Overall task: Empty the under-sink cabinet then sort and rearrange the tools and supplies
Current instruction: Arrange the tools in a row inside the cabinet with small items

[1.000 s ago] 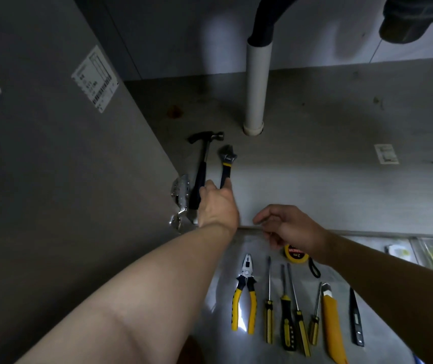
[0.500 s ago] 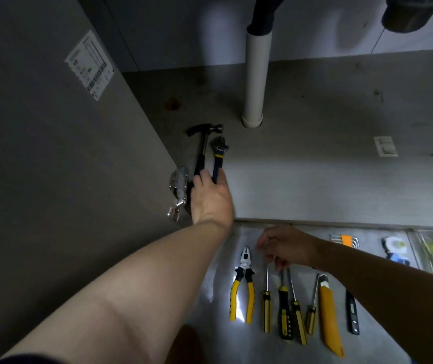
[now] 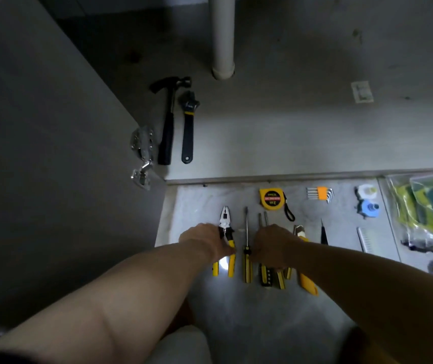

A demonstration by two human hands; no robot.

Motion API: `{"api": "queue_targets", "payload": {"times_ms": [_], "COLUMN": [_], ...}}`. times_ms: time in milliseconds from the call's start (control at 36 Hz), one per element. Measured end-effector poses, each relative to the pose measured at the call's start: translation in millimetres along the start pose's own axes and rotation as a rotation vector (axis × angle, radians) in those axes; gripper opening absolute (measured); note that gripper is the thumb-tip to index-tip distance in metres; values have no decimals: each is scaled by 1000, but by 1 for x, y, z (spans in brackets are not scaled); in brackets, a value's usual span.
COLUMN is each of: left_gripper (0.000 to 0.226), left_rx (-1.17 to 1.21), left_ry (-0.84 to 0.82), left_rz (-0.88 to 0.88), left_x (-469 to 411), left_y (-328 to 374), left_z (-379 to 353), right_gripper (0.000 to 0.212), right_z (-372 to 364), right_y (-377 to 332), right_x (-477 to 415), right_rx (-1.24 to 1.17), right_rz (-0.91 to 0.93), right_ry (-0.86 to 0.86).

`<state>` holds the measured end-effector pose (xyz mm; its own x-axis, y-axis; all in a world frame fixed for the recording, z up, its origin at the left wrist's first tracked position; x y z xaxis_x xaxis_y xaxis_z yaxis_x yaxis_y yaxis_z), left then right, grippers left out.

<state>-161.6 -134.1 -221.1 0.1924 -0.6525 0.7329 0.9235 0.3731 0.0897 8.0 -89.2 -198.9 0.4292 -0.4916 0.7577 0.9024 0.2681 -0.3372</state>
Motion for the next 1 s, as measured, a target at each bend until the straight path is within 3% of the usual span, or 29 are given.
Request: {"api": "queue_targets", "payload": {"times_ms": [111, 250, 389, 472, 611, 778, 889, 1000], "left_gripper": [71, 71, 54, 58, 36, 50, 44, 30], "left_rx": [79, 204, 178, 108, 229, 451, 557, 741], "left_ry": [-14, 3, -40, -163, -446, -631, -550, -293], "left_rz": [-1, 108, 44, -10, 36, 19, -88, -139], "left_x": [1, -2, 1, 3, 19, 51, 61, 54], "left_y": [8, 9, 7, 8, 12, 31, 45, 50], "left_z": [-22, -32, -22, -5, 23, 67, 100, 125], "right_gripper": [20, 34, 24, 24, 26, 29, 14, 15], "right_z": [-29, -38, -39, -26, 14, 75, 102, 119], "right_y": [-3, -7, -4, -4, -3, 6, 13, 23], "right_x": [-10, -22, -35, -32, -7, 44, 65, 66], "right_rx": [-22, -107, -305, -450, -529, -500, -579, -775], "right_rz": [-106, -209, -308, -338, -310, -246, -152, -68], "right_ry": [89, 140, 6, -163, -336, -351, -299, -214]}}
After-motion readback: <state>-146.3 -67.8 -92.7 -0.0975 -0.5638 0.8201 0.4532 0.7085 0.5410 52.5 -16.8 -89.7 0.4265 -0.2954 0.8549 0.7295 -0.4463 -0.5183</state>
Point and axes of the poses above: each hand's wrist, its own x-axis away from the middle knuckle, its own z-axis out of the back of the hand, y = z × x, the point moved 3 cm from there along -x, towards the middle knuckle, and after that the axes turned 5 degrees about y, right-handed, at the moved point
